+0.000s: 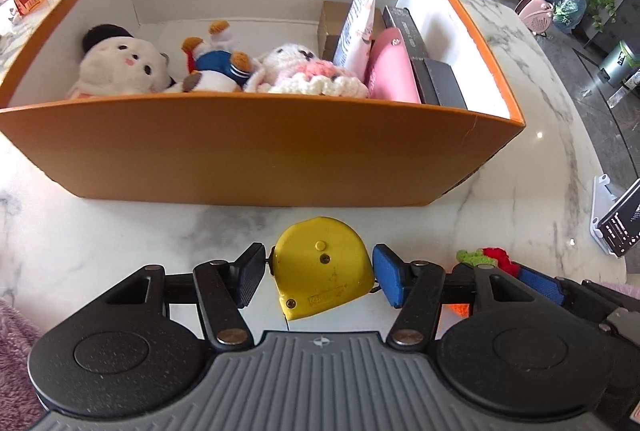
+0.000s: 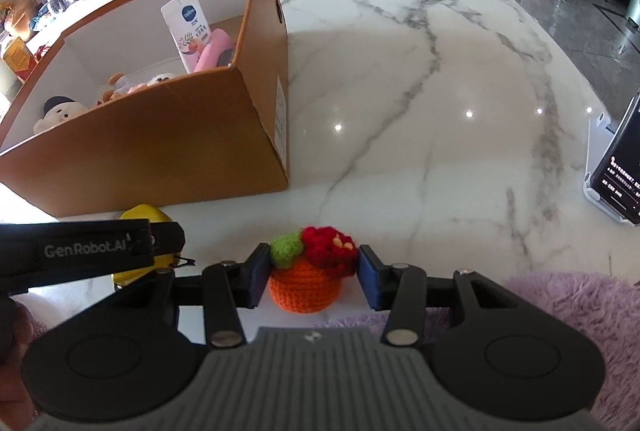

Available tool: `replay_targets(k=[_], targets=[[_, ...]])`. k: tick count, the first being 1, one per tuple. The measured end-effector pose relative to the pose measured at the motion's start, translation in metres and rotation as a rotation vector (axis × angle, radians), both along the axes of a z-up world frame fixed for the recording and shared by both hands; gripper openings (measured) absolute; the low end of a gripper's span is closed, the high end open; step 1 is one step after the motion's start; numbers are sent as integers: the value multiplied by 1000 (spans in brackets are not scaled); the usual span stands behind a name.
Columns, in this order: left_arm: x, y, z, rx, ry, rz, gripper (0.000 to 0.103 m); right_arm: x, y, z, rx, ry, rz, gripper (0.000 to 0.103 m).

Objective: Organize objects
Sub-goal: 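Grasp and lift the yellow tape measure with left while right grasps the orange crocheted fruit, then carry the tape measure with left and the crocheted fruit with right over the orange box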

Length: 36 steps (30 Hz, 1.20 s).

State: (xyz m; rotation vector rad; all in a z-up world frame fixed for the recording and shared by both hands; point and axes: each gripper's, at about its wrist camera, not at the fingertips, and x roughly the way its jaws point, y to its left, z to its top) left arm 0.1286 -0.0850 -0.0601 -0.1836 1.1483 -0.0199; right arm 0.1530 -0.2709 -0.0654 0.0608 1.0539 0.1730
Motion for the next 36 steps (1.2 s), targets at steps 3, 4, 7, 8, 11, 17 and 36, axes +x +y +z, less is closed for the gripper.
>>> replay_targets(k=[3, 4, 7, 8, 11, 17, 36], targets=[[-9, 10, 8, -11, -15, -18, 69, -6, 3, 8, 2, -22, 13, 48], [-14, 13, 11, -14, -20, -25, 69, -8, 4, 12, 9, -27, 16, 48], [-25, 21, 21, -17, -39, -49, 69, -13, 5, 27, 36, -49, 17, 48], [-29, 24, 27, -14, -46, -57, 69, -14, 5, 32, 44, -57, 18, 48], [-40, 32, 43, -14, -78, -87, 69, -20, 12, 52, 74, -97, 33, 48], [-43, 50, 80, -24, -173, -123, 69, -21, 31, 89, 132, -183, 98, 48], [62, 97, 117, 129, -305, -237, 69, 77, 103, 126, 117, -257, 272, 48]])
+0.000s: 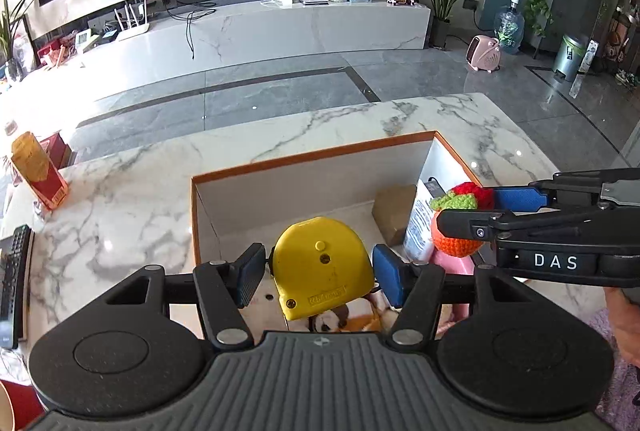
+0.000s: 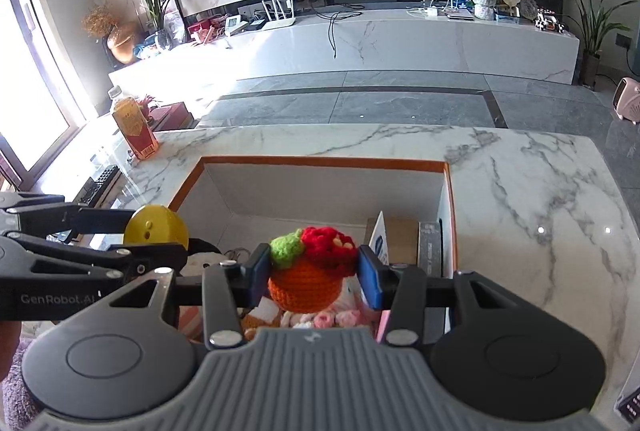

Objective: Organize objects
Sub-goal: 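Carry the tape measure with left and the crocheted fruit with right over the orange box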

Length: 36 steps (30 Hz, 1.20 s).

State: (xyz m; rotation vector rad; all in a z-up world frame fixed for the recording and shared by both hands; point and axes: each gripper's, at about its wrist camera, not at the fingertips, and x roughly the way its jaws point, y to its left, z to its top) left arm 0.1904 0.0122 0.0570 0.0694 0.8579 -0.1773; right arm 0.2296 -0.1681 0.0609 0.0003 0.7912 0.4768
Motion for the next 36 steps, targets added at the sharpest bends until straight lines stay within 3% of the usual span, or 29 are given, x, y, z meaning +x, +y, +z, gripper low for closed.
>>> replay_targets(k=[6, 13, 21, 32, 36], targets=[[36, -2, -19, 47, -1, -88, 69, 51, 22, -13, -47, 49, 40, 48], [65, -3, -42, 87, 43, -112, 69, 100, 45, -41, -157, 99, 63, 48], [83, 3, -60, 94, 91, -107, 69, 127, 60, -73, -209, 174, 90, 48], [95, -1, -72, 91, 119, -113, 69, 154, 82, -82, -297, 206, 158, 49], [101, -4, -80, 80, 145, -117, 69, 169, 85, -90, -330, 275, 154, 49]])
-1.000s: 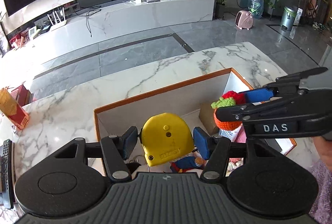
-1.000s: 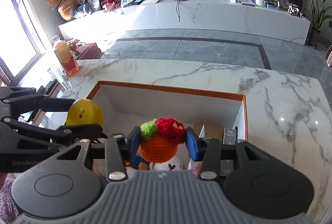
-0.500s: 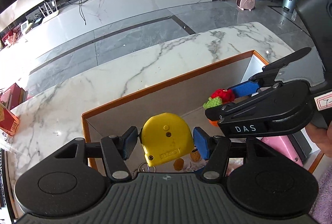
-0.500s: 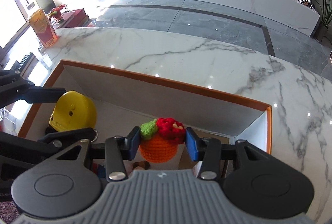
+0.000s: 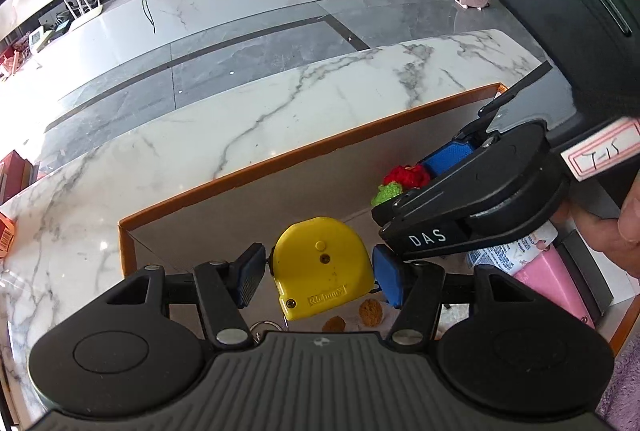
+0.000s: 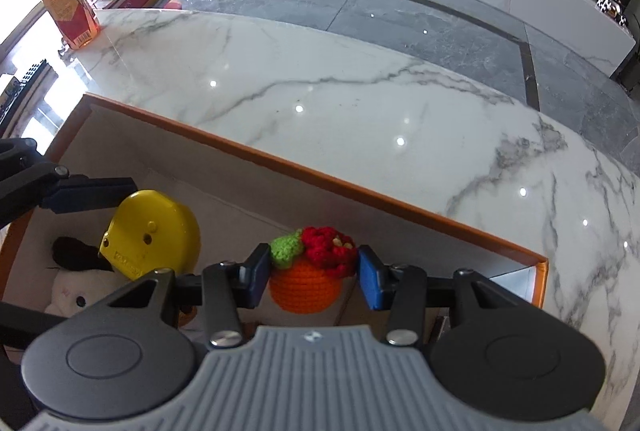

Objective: Organize objects
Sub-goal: 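Carry the tape measure with left and the crocheted fruit with right over the orange box, then lower the tape measure and fruit into the orange box and open both grippers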

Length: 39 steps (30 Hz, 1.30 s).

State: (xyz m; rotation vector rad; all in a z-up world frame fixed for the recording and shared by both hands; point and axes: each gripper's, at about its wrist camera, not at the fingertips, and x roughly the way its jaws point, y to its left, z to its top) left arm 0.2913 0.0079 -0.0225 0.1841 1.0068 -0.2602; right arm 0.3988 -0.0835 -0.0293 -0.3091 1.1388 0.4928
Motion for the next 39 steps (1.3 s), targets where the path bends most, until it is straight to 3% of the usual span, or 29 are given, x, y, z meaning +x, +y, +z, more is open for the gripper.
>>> replay_targets(k=[3, 8, 11, 16, 21, 39], targets=[[5, -1, -6, 9, 16, 10, 69, 9, -1, -8, 0, 61, -9, 50], [13, 2, -16, -8, 55, 49, 69, 10, -2, -9, -2, 51, -15, 50], [17, 3, -21, -18, 73, 107, 69, 11, -7, -6, 31, 65, -36, 57], [25, -2, -30, -27, 90, 128, 69, 5, -18, 11, 95, 27, -78, 55], [32, -7, -39, -26, 112, 154, 69, -4, -23, 19, 89, -10, -94, 47], [34, -6, -59, -61, 201, 162, 73, -16, -34, 14, 108, -28, -124, 49]])
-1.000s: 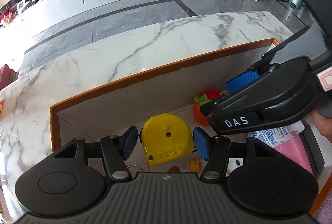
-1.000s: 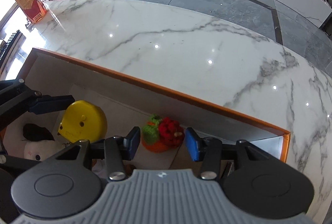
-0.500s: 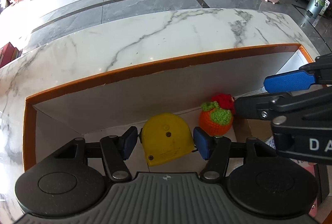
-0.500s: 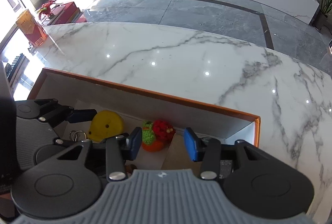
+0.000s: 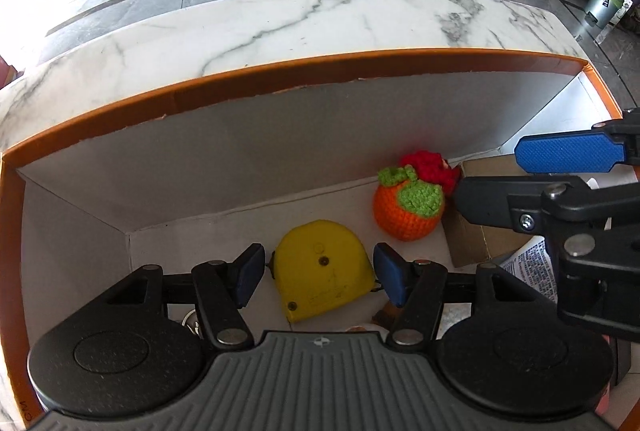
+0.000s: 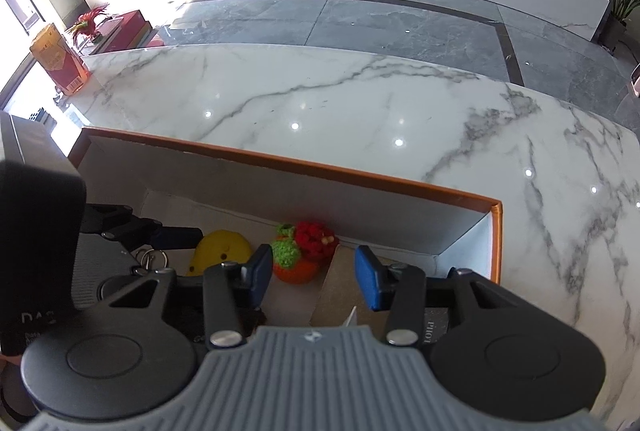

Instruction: Organize objects

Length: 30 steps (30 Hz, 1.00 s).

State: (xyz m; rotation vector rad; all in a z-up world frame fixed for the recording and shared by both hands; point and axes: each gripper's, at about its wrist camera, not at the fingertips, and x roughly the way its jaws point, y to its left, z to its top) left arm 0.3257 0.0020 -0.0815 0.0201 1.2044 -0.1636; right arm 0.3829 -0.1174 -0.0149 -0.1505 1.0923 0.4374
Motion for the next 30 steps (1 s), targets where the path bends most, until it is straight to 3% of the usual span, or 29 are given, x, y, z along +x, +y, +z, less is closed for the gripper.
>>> replay_targets(k=[5, 9, 21, 26, 30], targets=[[-6, 4, 11, -10, -36, 6, 77, -11, -2, 5, 34, -27, -41, 52], [-20, 6, 32, 25, -96, 17, 77, -25, -9, 14, 86, -59, -81, 57], [-104, 22, 127, 41, -449, 102, 77, -115, -33, 78, 167, -337, -89, 74], [-137, 13, 154, 37, -585, 110, 78, -162, -39, 96, 231, -420, -91, 78], [-165, 4, 161, 92, -695, 110, 83, -195, -41, 100, 255, -481, -90, 81]])
